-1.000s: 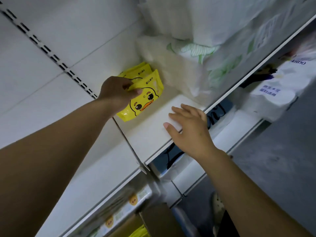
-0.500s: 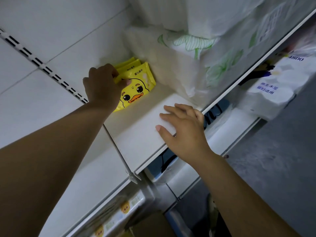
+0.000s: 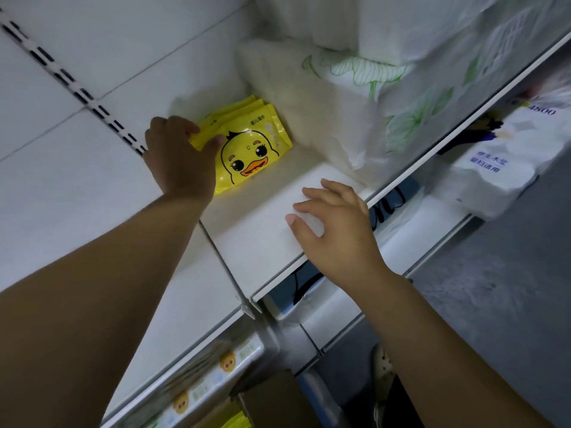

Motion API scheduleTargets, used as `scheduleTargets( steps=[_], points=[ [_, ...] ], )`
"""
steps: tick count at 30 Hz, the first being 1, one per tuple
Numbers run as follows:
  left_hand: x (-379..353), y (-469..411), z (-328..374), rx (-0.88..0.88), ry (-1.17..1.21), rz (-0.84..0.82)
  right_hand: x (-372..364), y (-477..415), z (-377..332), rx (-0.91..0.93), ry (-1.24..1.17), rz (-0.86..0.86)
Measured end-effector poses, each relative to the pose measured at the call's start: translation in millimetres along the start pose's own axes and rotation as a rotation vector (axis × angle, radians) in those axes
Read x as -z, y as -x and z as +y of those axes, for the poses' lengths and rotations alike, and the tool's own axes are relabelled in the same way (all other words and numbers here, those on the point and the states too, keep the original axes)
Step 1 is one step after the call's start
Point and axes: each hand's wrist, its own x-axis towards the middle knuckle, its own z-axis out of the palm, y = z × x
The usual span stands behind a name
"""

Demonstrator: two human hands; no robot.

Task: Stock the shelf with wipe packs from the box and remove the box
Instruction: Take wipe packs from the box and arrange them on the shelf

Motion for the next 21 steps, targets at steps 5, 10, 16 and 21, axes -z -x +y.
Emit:
scheduleTargets(
  steps=[5, 10, 16, 21],
  points=[
    [32, 61, -25, 0.077, 0.137, -0.02, 9, 15, -20, 0.024, -0.056, -0.064],
    [80, 154, -55, 0.077, 0.036, -0.113, 15, 54, -40, 0.04, 0.027, -0.253],
    [154, 271, -98, 0.151, -0.063, -0.16, 7, 131, -77, 0.149, 0.086, -0.489],
    [219, 354, -141, 0.237, -0.126, -0.17, -17, 200, -114, 0.283, 0.121, -0.644]
  ],
)
